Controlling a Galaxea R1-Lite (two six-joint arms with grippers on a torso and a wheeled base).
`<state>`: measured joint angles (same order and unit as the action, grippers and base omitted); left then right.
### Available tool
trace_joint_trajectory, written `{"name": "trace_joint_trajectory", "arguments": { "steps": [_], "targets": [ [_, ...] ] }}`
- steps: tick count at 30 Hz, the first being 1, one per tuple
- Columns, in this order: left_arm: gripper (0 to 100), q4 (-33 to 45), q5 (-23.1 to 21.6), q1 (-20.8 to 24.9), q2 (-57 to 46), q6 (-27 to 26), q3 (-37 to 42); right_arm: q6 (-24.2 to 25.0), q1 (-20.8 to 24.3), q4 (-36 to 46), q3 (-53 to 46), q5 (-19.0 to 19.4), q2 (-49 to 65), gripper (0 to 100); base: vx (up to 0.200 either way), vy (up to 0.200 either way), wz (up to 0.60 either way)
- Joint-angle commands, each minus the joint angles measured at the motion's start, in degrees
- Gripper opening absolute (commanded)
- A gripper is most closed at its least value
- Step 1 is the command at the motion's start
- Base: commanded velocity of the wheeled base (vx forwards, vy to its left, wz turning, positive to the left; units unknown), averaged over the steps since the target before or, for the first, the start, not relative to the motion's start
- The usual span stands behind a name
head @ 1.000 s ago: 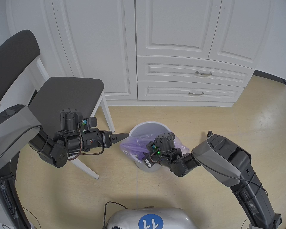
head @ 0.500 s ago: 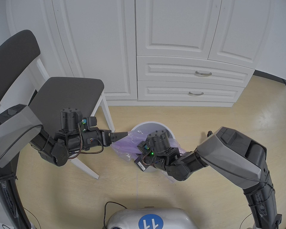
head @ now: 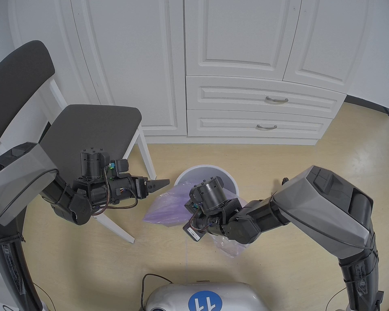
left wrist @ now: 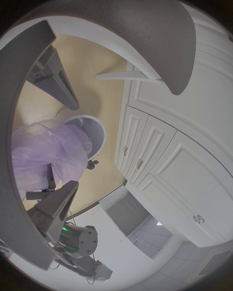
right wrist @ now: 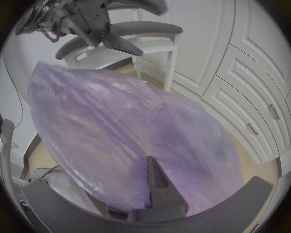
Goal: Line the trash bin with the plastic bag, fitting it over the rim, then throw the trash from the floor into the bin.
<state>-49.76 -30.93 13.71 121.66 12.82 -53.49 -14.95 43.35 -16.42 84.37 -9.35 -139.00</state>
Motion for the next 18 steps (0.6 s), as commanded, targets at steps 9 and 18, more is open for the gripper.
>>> {"name": "trace_joint_trajectory", "arguments": {
  "steps": [9, 18],
  "targets": [
    [100, -0.1, 0.0, -0.8, 2.1, 0.0, -1.3, 1.2, 2.4, 4.4, 2.2, 0.5, 2.0, 100, 0.000, 0.000, 0.00],
    [100, -0.4, 0.0, -0.8, 3.0, -0.1, -1.4, 4.4, 7.3, 4.3, -1.7, -0.3, 6.6, 100, 0.000, 0.000, 0.00]
  ]
}}
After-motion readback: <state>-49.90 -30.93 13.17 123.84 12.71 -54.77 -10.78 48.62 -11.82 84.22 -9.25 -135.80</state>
